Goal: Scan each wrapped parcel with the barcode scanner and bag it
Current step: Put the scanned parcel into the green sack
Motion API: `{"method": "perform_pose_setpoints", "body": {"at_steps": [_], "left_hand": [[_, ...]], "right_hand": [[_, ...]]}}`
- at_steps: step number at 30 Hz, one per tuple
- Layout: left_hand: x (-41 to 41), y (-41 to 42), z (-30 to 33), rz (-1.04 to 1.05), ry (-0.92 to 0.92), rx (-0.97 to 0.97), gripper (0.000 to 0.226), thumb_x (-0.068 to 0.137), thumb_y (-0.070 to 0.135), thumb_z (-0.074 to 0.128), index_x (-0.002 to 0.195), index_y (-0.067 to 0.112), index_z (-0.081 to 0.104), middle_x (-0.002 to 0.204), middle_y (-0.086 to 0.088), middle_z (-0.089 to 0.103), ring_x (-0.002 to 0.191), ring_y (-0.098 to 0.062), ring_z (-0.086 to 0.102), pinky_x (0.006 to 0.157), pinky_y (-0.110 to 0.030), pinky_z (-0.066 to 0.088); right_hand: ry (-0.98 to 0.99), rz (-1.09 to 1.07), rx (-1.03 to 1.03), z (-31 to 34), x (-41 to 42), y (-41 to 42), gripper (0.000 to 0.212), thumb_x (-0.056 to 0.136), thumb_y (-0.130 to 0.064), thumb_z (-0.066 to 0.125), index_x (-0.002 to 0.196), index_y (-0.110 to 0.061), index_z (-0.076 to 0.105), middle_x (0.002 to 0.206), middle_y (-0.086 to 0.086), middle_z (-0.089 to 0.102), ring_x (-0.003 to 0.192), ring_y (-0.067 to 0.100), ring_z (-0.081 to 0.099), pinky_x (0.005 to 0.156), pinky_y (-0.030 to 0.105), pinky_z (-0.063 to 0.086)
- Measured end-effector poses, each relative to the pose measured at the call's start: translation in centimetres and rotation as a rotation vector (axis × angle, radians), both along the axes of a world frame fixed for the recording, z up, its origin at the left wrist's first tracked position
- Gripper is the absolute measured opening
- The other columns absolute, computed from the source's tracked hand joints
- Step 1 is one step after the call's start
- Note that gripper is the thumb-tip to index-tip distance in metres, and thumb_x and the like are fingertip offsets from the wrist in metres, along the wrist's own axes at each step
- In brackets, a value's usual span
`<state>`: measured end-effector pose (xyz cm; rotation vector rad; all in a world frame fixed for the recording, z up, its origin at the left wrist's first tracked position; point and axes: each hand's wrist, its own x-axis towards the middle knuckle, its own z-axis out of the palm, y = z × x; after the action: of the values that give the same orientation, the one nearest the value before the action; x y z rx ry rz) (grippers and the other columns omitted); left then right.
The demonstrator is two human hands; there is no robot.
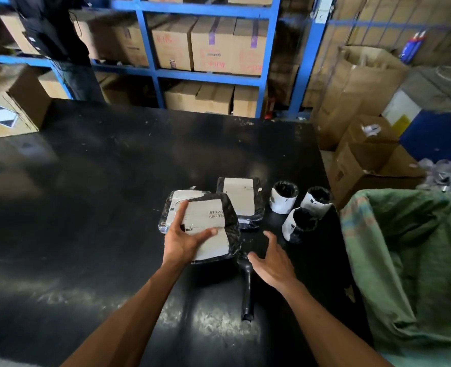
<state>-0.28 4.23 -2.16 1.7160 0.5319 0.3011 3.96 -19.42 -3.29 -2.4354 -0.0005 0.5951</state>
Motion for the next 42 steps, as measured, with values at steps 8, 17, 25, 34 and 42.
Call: {"method": "perform_pose_setpoints", "body": {"at_steps": [8, 17, 25, 34, 42], "left_hand": [[4.1, -11.2, 2.1, -0.181, -0.051, -0.191, 0.052, 0.089, 0.042, 0.071, 0.138, 0.040, 0.054, 0.122, 0.005, 0.069, 0.088, 0.006, 0.071, 0.069, -0.015, 0.057], [11.4, -26.8, 3.6, -0.471, -0.029, -0.219, 0.063, 0.097, 0.067, 0.039, 0.154, 0.042, 0.030, 0.153, 0.023, 0.038, 0.136, 0.009, 0.040, 0.114, -0.021, 0.032], [16.5, -41.7, 2.4, -0.520, 0.205, 0.028, 0.076, 0.097, 0.072, 0.021, 0.160, 0.037, -0.001, 0.168, -0.003, 0.006, 0.154, -0.025, 0.010, 0.118, -0.032, 0.008], [19.8, -47.0, -0.8, -0.412, 0.360, 0.480, 0.081, 0.093, 0.068, -0.007, 0.162, 0.025, -0.004, 0.156, -0.026, 0.030, 0.108, -0.048, 0.056, 0.081, -0.048, 0.049], [20.8, -45.6, -1.2, -0.456, 0.312, 0.594, 0.074, 0.106, 0.046, 0.034, 0.160, 0.028, -0.013, 0.154, -0.019, 0.041, 0.114, -0.042, 0.057, 0.091, -0.042, 0.042]], "right_hand": [[0.034, -0.224, 0.581, 5.5, 4.4, -5.9, 0.067, 0.087, -0.066, 0.061, 0.146, -0.060, 0.030, 0.135, -0.008, 0.061, 0.122, 0.013, 0.059, 0.114, 0.042, 0.040], [-0.240, -0.363, 0.557, 6.8, 8.6, -21.6, 0.058, 0.100, -0.041, 0.063, 0.153, -0.043, 0.040, 0.150, -0.006, 0.053, 0.122, 0.009, 0.060, 0.095, 0.023, 0.056], [-0.262, -0.548, 0.510, 6.2, 12.8, -39.3, 0.056, 0.102, -0.021, 0.062, 0.155, -0.027, 0.044, 0.137, 0.003, 0.056, 0.117, 0.013, 0.053, 0.065, 0.002, 0.048], [-0.159, -0.513, 0.343, -2.6, 15.3, -46.2, 0.063, 0.104, -0.031, 0.059, 0.160, -0.031, 0.032, 0.162, -0.001, 0.039, 0.145, 0.020, 0.040, 0.106, 0.023, 0.034], [0.002, -0.342, 0.337, -11.1, 19.6, -42.8, 0.063, 0.104, -0.040, 0.055, 0.161, -0.039, 0.026, 0.162, 0.002, 0.039, 0.146, 0.026, 0.041, 0.114, 0.039, 0.037]]}}
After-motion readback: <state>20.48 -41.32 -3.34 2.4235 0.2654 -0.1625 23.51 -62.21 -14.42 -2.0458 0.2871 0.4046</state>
